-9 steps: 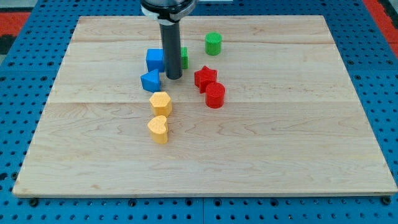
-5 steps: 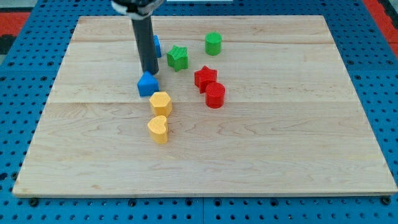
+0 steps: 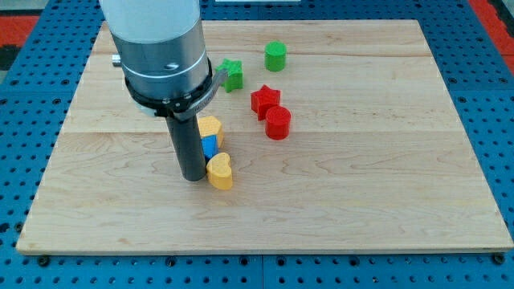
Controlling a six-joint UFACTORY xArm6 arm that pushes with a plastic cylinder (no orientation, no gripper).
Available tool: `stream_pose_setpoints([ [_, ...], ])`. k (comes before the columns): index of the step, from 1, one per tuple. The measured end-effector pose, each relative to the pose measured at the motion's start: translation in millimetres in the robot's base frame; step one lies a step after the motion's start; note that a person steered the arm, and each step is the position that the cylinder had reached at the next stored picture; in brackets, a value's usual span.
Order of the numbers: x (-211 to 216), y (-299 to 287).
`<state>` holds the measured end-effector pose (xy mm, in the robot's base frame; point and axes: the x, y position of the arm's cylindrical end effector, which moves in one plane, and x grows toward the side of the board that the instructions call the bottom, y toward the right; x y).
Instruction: Move the blue triangle to the red star
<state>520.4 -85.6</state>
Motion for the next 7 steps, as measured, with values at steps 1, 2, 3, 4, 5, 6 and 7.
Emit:
stream_pose_setpoints([
  [1,0,28],
  [2,-17,24],
  [3,-54,2],
  [4,-68,4],
  [5,-72,-2],
  [6,-83,-16],
  [7,-92,13],
])
